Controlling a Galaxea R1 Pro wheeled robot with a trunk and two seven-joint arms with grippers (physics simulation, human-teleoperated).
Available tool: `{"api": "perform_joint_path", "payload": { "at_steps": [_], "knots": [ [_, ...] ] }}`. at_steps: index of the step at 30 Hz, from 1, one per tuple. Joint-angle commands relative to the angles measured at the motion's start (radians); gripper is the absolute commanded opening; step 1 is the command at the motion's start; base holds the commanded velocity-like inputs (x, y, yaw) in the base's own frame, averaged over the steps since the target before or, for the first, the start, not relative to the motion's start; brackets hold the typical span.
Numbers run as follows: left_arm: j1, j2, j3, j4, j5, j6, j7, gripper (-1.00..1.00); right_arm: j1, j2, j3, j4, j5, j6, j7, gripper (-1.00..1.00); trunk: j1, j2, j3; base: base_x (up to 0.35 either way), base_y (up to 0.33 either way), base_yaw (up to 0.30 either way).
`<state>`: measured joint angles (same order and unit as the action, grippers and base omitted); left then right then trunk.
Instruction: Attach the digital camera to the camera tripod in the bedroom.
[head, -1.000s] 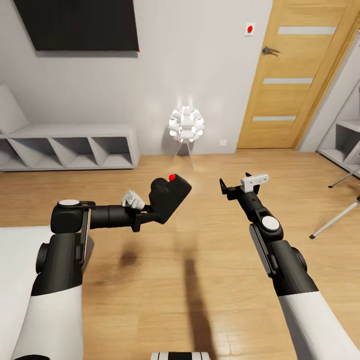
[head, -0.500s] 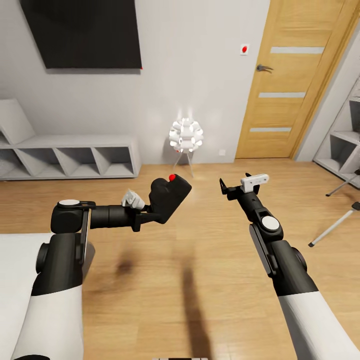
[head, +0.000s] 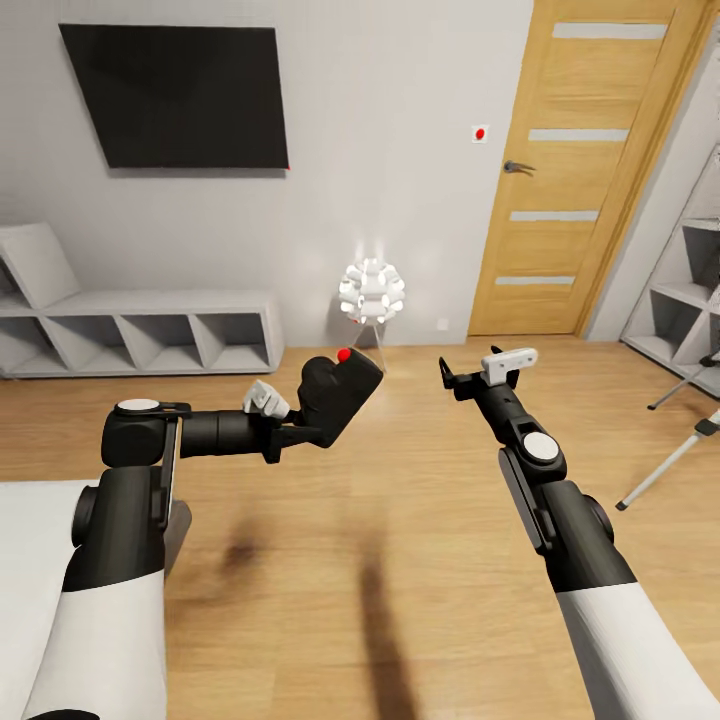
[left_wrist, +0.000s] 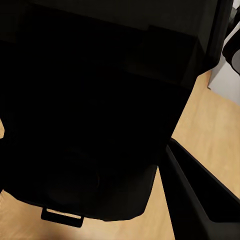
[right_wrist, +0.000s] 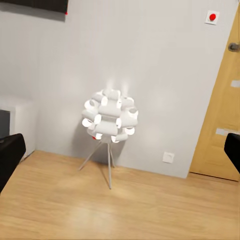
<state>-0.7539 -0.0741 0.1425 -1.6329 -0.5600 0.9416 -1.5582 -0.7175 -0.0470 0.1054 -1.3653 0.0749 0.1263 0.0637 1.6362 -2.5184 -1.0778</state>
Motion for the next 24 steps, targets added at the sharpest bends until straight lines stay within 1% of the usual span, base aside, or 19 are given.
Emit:
{"api": "perform_joint_path", "payload": {
  "at_steps": [1, 11, 18, 24],
  "knots": [
    [-0.001, -0.001, 0.002, -0.001, -0.011, 0.009, -0.013, -1.00, 0.000, -0.001, 0.000, -0.002, 0.008, 0.006, 0.002, 1.00, -0.001, 0.000, 0.003, 0.000, 0.000, 0.000],
    [-0.001, -0.001, 0.002, -0.001, -0.011, 0.010, -0.013, -1.00, 0.000, -0.001, 0.000, -0.002, 0.008, 0.006, 0.002, 1.00, -0.005, 0.002, 0.042, 0.000, 0.000, 0.000],
    [-0.001, -0.001, 0.000, 0.000, -0.012, 0.049, -0.013, -1.00, 0.001, -0.001, 0.000, -0.001, 0.008, 0.006, 0.002, 1.00, -0.008, 0.004, 0.069, 0.000, 0.000, 0.000],
    [-0.001, 0.000, 0.000, 0.001, -0.017, 0.064, -0.013, -1.00, 0.001, -0.001, 0.000, -0.001, 0.008, 0.006, 0.002, 1.00, -0.011, 0.005, 0.092, 0.000, 0.000, 0.000]
  ]
}}
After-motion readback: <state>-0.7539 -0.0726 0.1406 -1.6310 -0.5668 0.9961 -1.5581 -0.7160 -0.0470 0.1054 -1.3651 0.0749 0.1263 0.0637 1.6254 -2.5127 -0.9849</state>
